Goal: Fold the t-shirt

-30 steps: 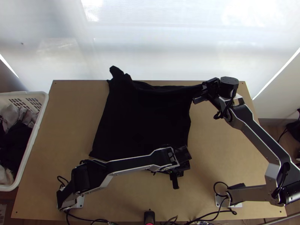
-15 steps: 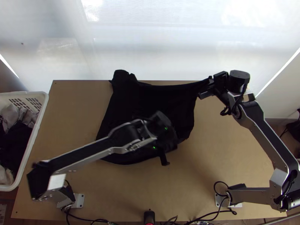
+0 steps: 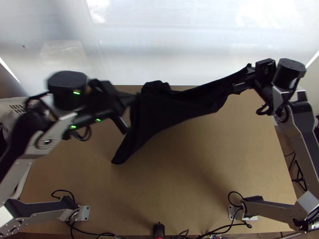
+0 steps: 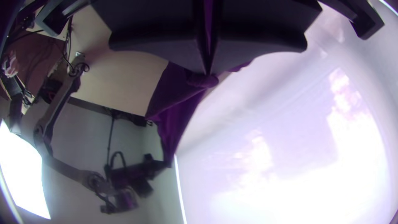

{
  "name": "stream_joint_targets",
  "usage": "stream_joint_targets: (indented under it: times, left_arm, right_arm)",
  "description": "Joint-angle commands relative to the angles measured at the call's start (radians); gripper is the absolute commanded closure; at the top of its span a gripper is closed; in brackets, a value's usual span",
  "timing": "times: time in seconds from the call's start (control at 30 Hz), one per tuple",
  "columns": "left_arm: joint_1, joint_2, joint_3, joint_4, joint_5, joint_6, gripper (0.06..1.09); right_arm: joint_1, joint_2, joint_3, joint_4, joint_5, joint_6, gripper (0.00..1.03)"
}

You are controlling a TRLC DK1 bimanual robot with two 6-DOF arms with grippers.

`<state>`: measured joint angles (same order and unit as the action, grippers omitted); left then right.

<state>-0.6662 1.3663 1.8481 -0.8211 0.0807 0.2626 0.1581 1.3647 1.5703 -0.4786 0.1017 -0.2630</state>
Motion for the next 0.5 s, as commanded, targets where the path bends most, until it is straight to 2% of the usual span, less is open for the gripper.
stream_joint_targets:
  times: [0.0,0.23,0.47]
  left_arm:
    - [0.241,-0.113,0.114,0.014,-0.027,0.012,1.05]
    - [0.436,-0.203,0.115,0.111,-0.03,0.015,1.05]
    - [0.521,-0.285,0.115,0.183,-0.035,-0.008,1.05]
  right_arm:
    - [-0.017,-0.049,0.149,-0.112,0.012,0.01,1.0]
    - [-0.002,-0.099,0.312,-0.209,0.039,0.013,1.0]
    - [0.054,-0.194,0.366,-0.242,0.041,-0.007,1.0]
